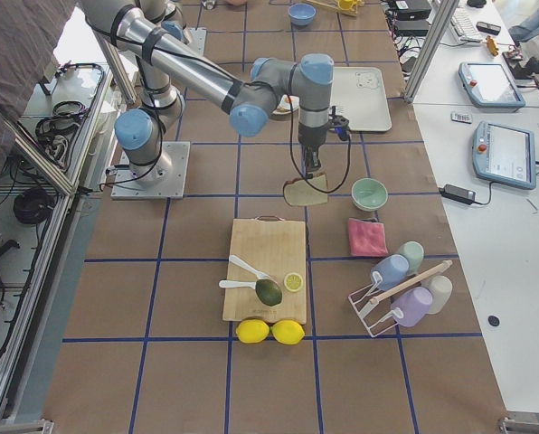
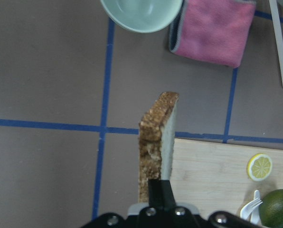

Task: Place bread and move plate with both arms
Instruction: 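Lift the bread slice with the right gripper and carry it over the plate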

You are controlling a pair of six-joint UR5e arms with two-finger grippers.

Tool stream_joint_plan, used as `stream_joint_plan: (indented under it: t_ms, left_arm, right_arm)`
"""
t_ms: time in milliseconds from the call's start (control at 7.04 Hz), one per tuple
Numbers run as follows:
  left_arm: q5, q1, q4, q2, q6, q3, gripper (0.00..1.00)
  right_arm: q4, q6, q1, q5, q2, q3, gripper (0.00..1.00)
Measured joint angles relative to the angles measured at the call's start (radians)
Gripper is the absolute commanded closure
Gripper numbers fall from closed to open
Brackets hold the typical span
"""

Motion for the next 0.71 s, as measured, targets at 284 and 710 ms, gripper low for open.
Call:
stream_joint_plan:
  t_ms: [284, 710]
  left_arm:
    - [0.000, 0.000, 0.001, 0.000, 0.000, 0.000, 0.00]
    - [0.000, 0.000, 0.003, -0.001, 0.000, 0.000, 0.00]
  right_arm:
    - [0.121, 0.274, 0.240, 0.010, 0.008, -0.079, 1.00]
    - [0.139, 0.680, 0.523, 0.015, 0.038, -0.085, 1.00]
